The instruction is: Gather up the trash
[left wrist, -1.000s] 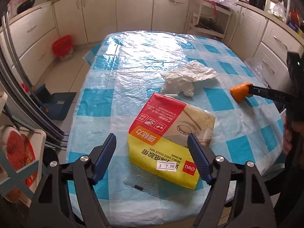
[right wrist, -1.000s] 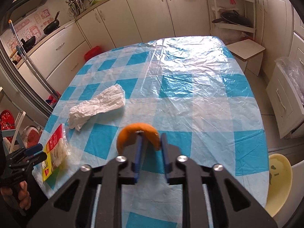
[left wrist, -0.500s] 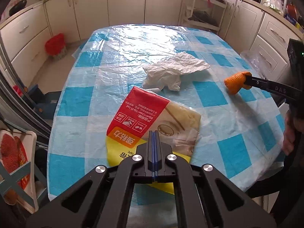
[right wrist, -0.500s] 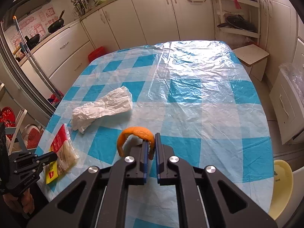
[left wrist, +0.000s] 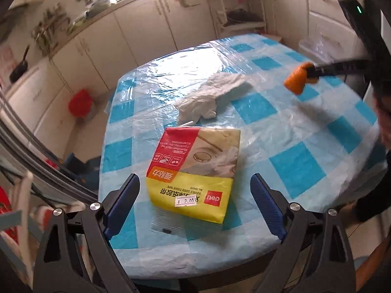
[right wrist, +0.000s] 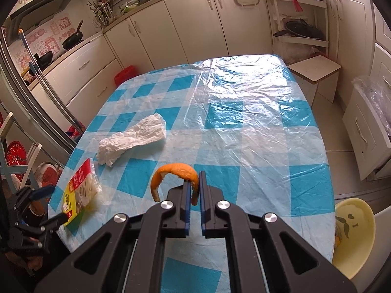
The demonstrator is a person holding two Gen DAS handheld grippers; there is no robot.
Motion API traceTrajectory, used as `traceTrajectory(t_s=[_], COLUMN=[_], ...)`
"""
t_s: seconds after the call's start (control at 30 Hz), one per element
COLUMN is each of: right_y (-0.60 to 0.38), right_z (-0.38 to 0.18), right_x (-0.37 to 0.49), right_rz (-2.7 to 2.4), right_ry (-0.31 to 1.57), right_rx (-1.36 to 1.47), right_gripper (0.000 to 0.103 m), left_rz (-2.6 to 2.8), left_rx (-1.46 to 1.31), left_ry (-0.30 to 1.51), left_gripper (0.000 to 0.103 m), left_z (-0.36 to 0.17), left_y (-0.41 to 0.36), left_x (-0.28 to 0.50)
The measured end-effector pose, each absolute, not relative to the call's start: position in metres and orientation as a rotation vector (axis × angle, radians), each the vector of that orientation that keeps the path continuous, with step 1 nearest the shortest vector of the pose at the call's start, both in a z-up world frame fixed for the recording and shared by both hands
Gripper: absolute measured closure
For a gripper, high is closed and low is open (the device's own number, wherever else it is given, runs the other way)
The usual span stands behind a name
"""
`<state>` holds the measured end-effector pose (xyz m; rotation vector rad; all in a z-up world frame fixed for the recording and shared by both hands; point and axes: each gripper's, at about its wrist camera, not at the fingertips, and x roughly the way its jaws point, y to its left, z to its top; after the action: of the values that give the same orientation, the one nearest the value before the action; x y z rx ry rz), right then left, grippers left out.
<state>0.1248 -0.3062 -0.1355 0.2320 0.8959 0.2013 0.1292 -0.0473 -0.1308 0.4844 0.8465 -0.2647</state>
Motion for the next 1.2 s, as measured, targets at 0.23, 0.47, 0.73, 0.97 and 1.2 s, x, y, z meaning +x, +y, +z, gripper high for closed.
traceTrajectory(t_s=[0.23,0.47,0.73,0.97,1.2], right_y=[-0.307,-0.309,-0.316,-0.332,-0.355], right_z=[-0.135,-0.134,-0.13,-0.127,-0.119], right_x=[0.124,0.122,0.117,0.104,0.085], right_rz=[0.202,0.21,0.206,0.18,0.138], right_ry=[0.892,0.887,0.873,0.86,0.837], right_rx=[0.239,0.247,0.254,0.273,0.292], right_gripper=[0.096,0.096,0.096,0.096,0.096], left_rz=[-0.178,-0.161,-0.373,-0.464,-0.577], left_rx=[0.787,0.661,-0.048,-0.125,-0.128], left_ry=[0.767,0.79,0.906,0.897,0.894], left_gripper=[0.035,0.102,0.102,0.102,0.102], left_z=[-0.156,-0.154,-0.106,-0.102,-0.093], left_y=[-0.079,-0.063,-0.006,-0.036,-0.096], left_x=[0.121,0.134,0.16,0.153,0.145])
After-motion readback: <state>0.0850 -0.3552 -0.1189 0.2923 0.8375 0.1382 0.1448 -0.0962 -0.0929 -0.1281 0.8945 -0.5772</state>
